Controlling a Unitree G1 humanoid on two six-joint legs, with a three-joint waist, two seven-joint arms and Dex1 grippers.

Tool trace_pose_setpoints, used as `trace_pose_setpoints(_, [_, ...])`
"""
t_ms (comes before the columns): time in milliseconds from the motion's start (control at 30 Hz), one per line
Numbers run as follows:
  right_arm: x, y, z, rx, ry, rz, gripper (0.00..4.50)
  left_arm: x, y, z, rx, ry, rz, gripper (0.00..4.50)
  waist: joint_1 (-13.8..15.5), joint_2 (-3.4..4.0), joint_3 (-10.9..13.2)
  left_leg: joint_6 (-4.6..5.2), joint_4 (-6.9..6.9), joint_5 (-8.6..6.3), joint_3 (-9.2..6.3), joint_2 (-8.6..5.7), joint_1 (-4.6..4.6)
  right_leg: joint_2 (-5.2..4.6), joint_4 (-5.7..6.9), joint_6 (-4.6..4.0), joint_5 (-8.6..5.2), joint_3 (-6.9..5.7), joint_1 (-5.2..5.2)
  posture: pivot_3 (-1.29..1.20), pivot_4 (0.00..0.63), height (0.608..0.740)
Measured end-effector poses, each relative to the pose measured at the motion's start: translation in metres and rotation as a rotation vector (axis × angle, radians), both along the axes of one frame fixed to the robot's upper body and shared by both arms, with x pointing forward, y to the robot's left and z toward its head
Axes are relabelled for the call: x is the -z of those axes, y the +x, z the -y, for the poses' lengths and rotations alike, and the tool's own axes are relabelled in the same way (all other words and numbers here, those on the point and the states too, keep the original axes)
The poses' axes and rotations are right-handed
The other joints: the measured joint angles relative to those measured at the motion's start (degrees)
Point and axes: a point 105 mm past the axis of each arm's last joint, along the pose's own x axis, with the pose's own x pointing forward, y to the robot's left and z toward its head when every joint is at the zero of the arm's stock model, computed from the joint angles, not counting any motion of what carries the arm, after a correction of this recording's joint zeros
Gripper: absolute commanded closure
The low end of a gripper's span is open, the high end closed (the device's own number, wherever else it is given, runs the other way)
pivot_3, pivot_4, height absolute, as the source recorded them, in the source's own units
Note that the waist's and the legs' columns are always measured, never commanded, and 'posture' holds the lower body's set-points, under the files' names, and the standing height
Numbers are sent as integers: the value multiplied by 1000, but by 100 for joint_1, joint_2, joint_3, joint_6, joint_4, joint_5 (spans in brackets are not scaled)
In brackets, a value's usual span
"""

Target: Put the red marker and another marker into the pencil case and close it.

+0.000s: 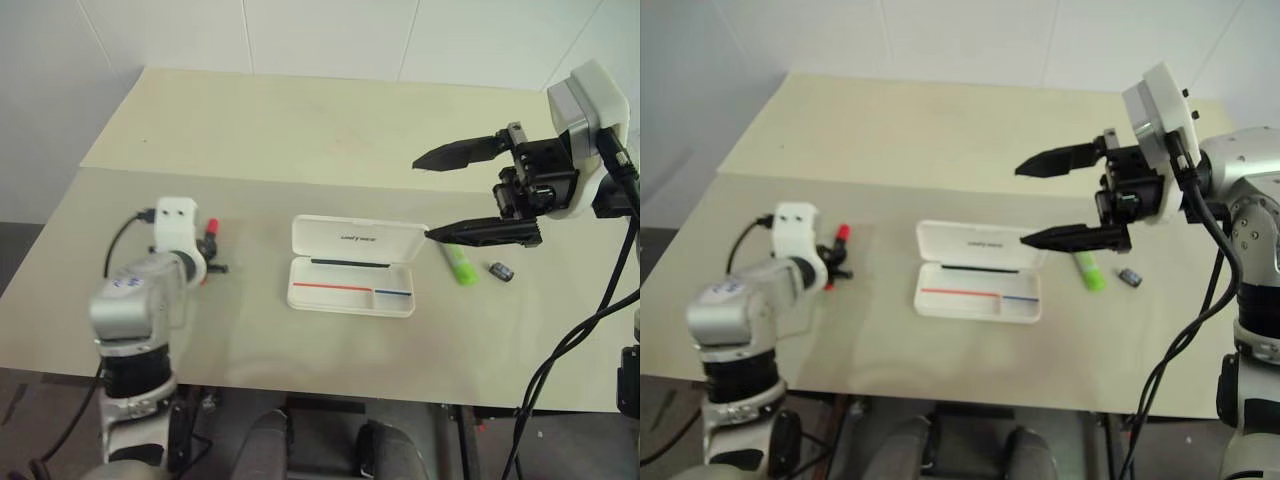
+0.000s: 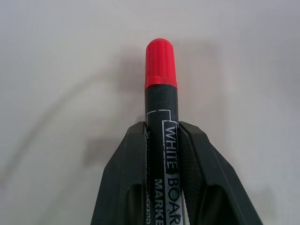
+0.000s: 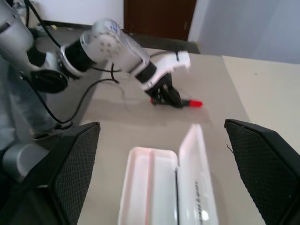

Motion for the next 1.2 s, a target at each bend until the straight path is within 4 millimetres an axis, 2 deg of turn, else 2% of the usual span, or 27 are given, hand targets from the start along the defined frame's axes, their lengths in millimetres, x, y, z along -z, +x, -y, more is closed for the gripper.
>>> trace_pose_setpoints(100, [-3, 1, 3, -1, -3, 5, 0, -63, -5, -3, 169, 81, 161, 3906, -64, -1, 0, -3, -8, -4, 10, -2, 0, -1, -14, 1, 0, 7, 0, 0, 150, 740])
trace_pose_setpoints(167, [-4, -1, 3, -11, -9, 5, 0, -83, -20, 12, 356, 139, 184, 3906, -81, 0, 0, -3, -18, -5, 16, -2, 6, -1, -24, 3, 1, 14, 0, 0, 150, 740])
trace_pose_setpoints(233, [-4, -1, 3, -15, -14, 5, 0, -82, -45, 32, 608, 211, 124, 3906, -98, 1, 1, -4, -25, -5, 22, 1, 9, 0, -26, 3, 1, 20, -4, 0, 150, 740])
trace_pose_setpoints(333, [-4, -2, 4, -10, -20, 4, 0, -60, -80, 52, 907, 278, 10, 3906, -133, 8, 4, -4, -33, -5, 33, 9, 19, 8, -19, 2, 1, 36, -9, 0, 150, 740])
trace_pose_setpoints(400, [-3, -2, 6, -2, -24, 1, 0, -52, -100, 70, 1105, 276, -10, 3906, -140, 11, 6, -5, -28, -5, 36, 24, 20, 25, -15, -5, 5, 42, -13, 0, 150, 740])
trace_pose_setpoints(467, [-3, -2, 6, 0, -26, 2, 0, -49, -111, 88, 1243, 309, 1, 3906, -97, 12, 6, -7, -19, -6, 38, 35, 20, 33, -15, -9, 8, 46, -11, 0, 150, 740])
trace_pose_setpoints(533, [-3, -3, 5, 3, -28, 6, 0, -46, -111, 105, 1317, 326, 21, 3906, -59, 14, 5, -6, -12, -7, 39, 37, 18, 35, -12, -9, 8, 46, -10, 0, 150, 740])
trace_pose_setpoints(633, [-3, -6, 4, -1, -33, 9, 0, -29, -107, 136, 1403, 328, 3, 3906, -63, 13, 5, 3, 5, -19, 46, 41, 10, 38, -13, -5, 10, 53, -11, 0, 150, 740])
trace_pose_setpoints(733, [-1, -7, 6, 11, -31, 4, 0, -5, -100, 151, 1419, 402, -52, 3906, -84, 13, 5, 5, 5, -21, 58, 47, 9, 45, -13, -5, 10, 60, -16, 0, 150, 740])
trace_pose_setpoints(800, [1, -7, 9, 26, -33, -11, 0, 1, -89, 157, 1390, 443, -51, 3906, -81, 14, 6, 5, 9, -21, 59, 59, 13, 56, -6, -6, 10, 61, -17, 0, 150, 740])
trace_pose_setpoints(900, [0, -10, 6, 22, -39, 0, 0, -2, -63, 175, 1297, 465, 3, 3906, -71, 14, 5, 4, 19, -21, 58, 63, 13, 59, 1, -7, 11, 62, -16, 0, 150, 740])
trace_pose_setpoints(967, [0, -12, 4, 19, -38, 7, 0, -1, -54, 182, 1255, 477, 17, 3906, -71, 14, 5, 9, 19, -25, 61, 61, 12, 58, -5, -7, 11, 69, -15, 0, 150, 740])
trace_pose_setpoints(1200, [5, -13, 4, 28, -30, -19, 0, 9, -58, 205, 1313, 561, 44, 3906, -71, 15, 6, 6, 24, -26, 61, 64, 14, 60, -6, -8, 11, 66, -12, 0, 150, 740])
